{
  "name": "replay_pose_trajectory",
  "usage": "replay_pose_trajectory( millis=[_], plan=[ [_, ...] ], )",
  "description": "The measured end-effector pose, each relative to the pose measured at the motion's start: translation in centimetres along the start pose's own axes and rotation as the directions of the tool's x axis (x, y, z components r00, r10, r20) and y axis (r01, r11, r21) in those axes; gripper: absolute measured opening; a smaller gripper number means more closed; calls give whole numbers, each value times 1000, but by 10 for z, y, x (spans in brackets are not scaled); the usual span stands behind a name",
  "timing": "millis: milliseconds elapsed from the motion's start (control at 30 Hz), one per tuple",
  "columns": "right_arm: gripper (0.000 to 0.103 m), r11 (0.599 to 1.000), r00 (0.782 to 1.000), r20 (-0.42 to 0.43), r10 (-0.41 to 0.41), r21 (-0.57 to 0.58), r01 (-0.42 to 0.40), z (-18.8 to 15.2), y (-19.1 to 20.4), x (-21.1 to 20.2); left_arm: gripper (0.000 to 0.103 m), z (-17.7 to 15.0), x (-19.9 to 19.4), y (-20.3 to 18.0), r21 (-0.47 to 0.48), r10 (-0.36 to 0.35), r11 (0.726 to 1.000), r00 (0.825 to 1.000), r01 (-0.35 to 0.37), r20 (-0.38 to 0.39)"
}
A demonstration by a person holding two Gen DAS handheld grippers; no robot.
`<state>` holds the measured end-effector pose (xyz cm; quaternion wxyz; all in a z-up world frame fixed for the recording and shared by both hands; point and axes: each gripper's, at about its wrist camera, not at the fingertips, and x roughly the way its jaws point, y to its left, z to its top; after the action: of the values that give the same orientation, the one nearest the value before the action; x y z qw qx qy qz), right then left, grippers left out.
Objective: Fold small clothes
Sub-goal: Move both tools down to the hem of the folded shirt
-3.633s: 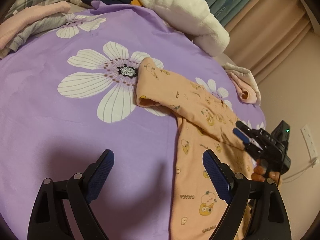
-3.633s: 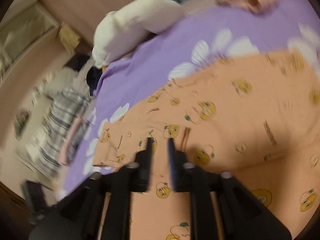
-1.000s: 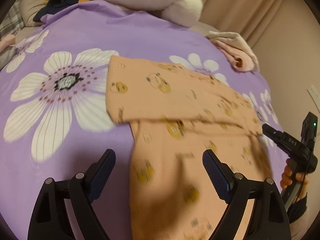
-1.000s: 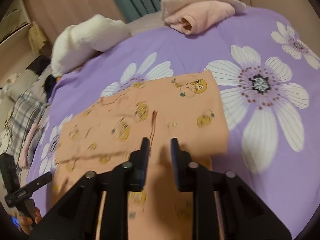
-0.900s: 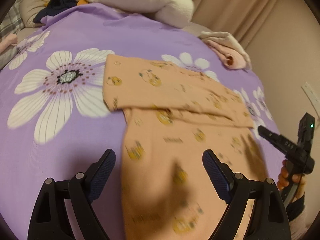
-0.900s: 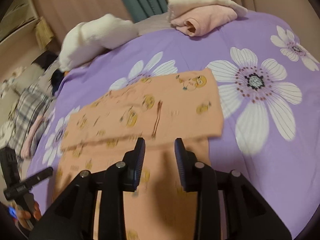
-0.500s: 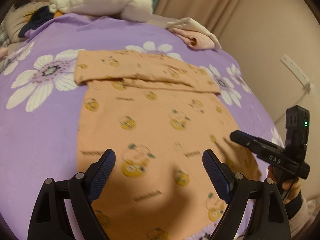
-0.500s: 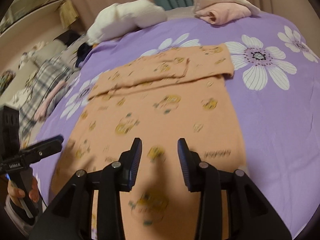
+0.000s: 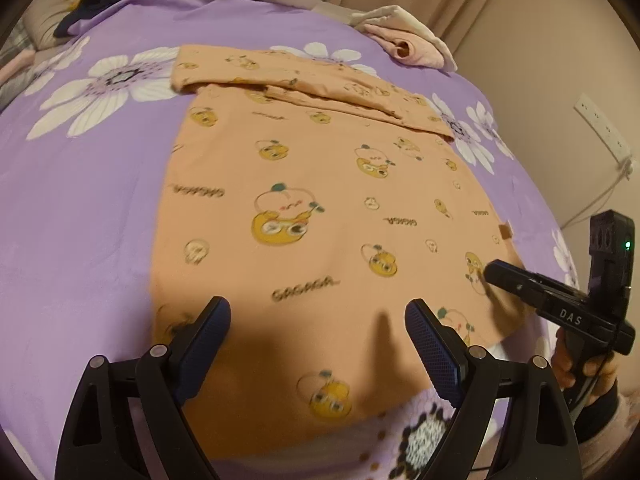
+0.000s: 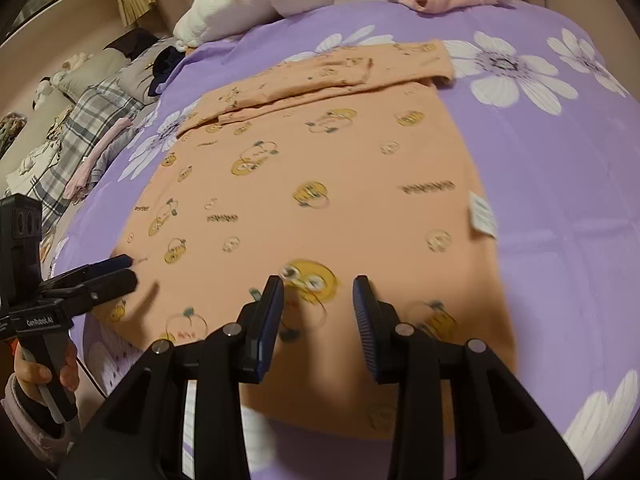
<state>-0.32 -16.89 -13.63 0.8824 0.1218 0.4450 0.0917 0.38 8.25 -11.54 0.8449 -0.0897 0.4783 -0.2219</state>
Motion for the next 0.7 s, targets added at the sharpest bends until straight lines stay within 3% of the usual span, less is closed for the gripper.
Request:
replay_pose_trajectory(
  millis=[267,400,600,700],
  plan=[
    [38,998,999,13,-42,56,42,-15,-25,-24,89,-12,-24,18,-84,-11,996,1000,12,12],
    [43,993,997,48,-64,104,59,-17,-39,-39,89,-14,-43,29,-131,-1,991,998,8,56],
    [56,969,994,108,-15,247,-13,-16,-68,-56,89,-10,-60,59,-243,-32,968,993,58,111],
    [57,951,993,115,19,304,-53,-17,-77,-57,89,-12,-59,74,-308,-80,945,991,110,109]
  ],
)
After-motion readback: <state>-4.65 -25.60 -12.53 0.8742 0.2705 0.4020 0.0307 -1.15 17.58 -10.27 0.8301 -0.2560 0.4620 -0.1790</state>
